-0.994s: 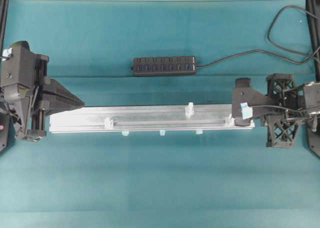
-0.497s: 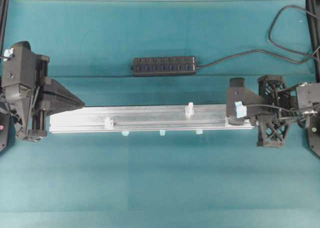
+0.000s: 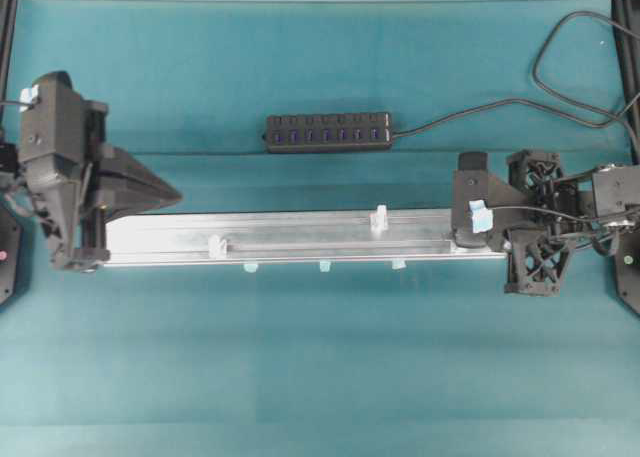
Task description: Pass the USB cable through three rings with both arms.
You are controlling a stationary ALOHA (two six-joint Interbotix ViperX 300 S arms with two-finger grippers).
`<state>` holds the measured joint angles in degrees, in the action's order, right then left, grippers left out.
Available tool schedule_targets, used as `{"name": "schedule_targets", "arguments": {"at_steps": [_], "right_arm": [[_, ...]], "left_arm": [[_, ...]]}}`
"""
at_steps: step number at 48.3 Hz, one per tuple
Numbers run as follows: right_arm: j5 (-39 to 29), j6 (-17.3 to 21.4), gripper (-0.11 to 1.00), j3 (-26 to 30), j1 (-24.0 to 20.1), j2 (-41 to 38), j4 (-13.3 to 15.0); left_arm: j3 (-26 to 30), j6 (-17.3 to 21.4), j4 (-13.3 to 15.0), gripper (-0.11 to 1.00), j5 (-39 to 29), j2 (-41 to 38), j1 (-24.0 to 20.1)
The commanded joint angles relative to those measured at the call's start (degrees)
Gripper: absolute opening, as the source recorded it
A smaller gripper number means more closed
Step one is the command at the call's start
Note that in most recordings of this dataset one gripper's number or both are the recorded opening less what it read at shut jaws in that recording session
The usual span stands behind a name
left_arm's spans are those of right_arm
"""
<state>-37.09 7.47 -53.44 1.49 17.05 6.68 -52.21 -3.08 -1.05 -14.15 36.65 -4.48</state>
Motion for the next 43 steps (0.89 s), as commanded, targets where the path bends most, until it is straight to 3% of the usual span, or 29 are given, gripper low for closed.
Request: {"name": "schedule_targets", "arguments": {"at_steps": [1, 12, 31, 43], "right_arm": [[0.97, 0.62, -0.08, 0.18, 0.09, 0.0, -0.53], [2.55, 1.05, -0.08, -0.35, 0.18, -0.62, -0.79], [4.66, 2.72, -0.08, -0.88, 0.35, -0.7, -0.79], [5.27, 2.81, -0.08, -1.14, 0.35, -0.62, -0.79]], "left_arm": [[1.93, 0.18, -0.18, 0.02, 3.25, -1.67, 0.09], [4.22, 0.26, -0.18, 0.02, 8.7, -7.47, 0.09], [8.09, 0.26, -0.18, 0.02, 10.63, -14.06, 0.09], [8.26, 2.72, -0.18, 0.02, 19.95, -17.31, 0.09]]}}
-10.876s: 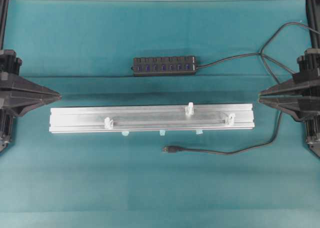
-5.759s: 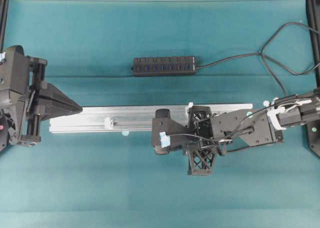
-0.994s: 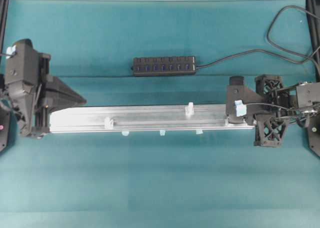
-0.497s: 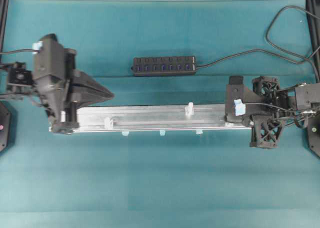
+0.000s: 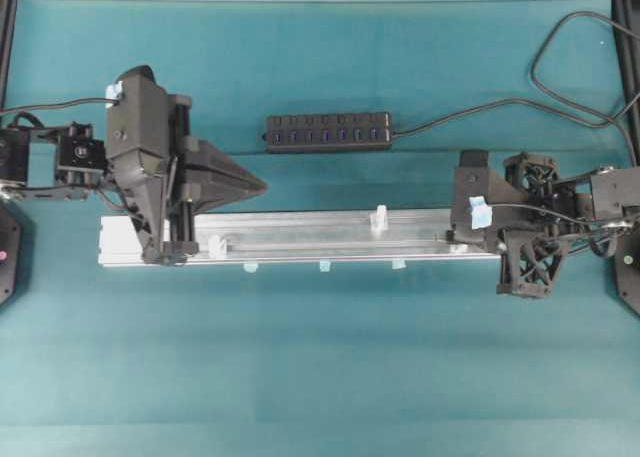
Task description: Pass the USB cable through three rings with both arms.
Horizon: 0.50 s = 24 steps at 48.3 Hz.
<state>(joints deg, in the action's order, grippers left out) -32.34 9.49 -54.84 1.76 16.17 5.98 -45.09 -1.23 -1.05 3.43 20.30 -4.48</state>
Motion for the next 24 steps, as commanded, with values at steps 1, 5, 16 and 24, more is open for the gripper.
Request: {"name": "schedule_targets", "arguments": {"at_steps": [1, 5, 16, 24], "right_arm": [[0.62, 0.79, -0.08, 0.26, 0.09, 0.26, -0.09], [0.88, 0.97, -0.08, 0.26, 0.09, 0.26, -0.09], [0.97, 1.58, -0.08, 0.18, 0.09, 0.26, -0.53], [1.58, 1.76, -0.08, -0.26, 0.09, 0.44, -0.53]], "left_arm": [[1.32, 1.14, -0.18, 0.02, 2.46, -1.76, 0.09], [2.29, 1.41, -0.18, 0.02, 2.37, -3.96, 0.09], [5.36, 1.85, -0.18, 0.02, 3.34, -9.14, 0.09], [6.42, 1.76, -0.18, 0.1, 4.75, -11.87, 0.09]]}}
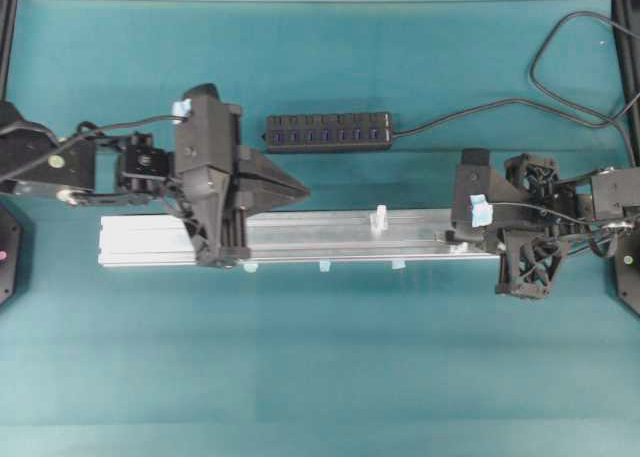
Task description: Pass the USB cable through three rings with both arms.
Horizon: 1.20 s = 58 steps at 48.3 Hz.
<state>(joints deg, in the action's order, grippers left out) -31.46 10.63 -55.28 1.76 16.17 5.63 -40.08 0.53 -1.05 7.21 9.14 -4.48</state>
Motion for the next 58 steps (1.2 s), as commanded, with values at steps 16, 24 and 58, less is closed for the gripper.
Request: {"name": "schedule_targets", "arguments": {"at_steps": [16, 24, 58], "right_arm": [[3.34, 0.88, -0.08, -0.18, 0.09, 0.62, -0.18], [3.34, 0.79, -0.08, -0.35, 0.09, 0.62, -0.18], [5.54, 0.88, -0.08, -0.7, 0.09, 0.62, -0.09]], "left_arm": [[6.5, 0.0, -0.18, 0.93, 0.09, -7.21, 0.09], [10.37, 0.0, -0.18, 0.86, 0.35, -11.43, 0.18], [25.4, 0.26, -0.18, 0.85, -2.02, -27.07, 2.37]]}}
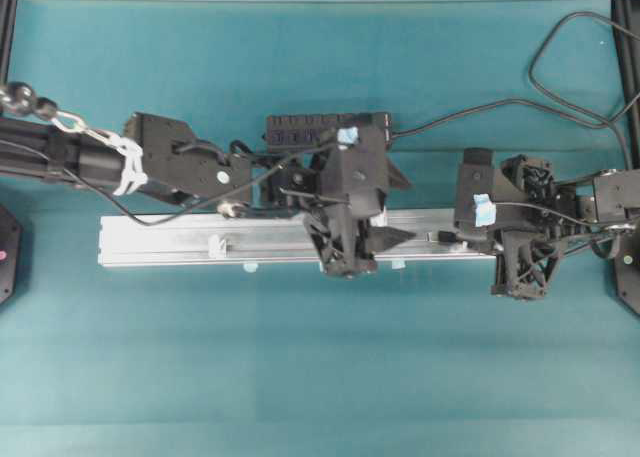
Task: Pass the USB cable through three rings with both arms.
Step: 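Bring the left gripper to the plug tip beyond the ring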
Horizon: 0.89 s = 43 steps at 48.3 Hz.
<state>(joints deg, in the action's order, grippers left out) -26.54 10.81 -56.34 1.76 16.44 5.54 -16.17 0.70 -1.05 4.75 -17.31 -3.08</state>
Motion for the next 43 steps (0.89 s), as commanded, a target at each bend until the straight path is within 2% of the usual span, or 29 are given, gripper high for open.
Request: {"name": "schedule_targets", "arguments": {"at_steps": [1, 12, 29, 43], "right_arm": [[0.79, 0.7, -0.08, 0.35, 0.09, 0.35, -0.09], [1.23, 0.7, -0.08, 0.35, 0.09, 0.35, -0.09], [1.32, 0.7, -0.08, 0.35, 0.09, 0.35, -0.09], [2.11, 0.79, -0.08, 0.26, 0.09, 0.35, -0.09]], "left_arm": [[1.85, 0.0, -0.18, 0.85, 0.44, -1.23, 1.32], [4.57, 0.09, -0.18, 0.84, 0.44, -5.01, 3.52], [6.42, 0.18, -0.18, 0.81, 0.44, -6.15, 1.05], [8.44, 0.62, -0.18, 0.79, 0.09, -7.82, 1.32]]}}
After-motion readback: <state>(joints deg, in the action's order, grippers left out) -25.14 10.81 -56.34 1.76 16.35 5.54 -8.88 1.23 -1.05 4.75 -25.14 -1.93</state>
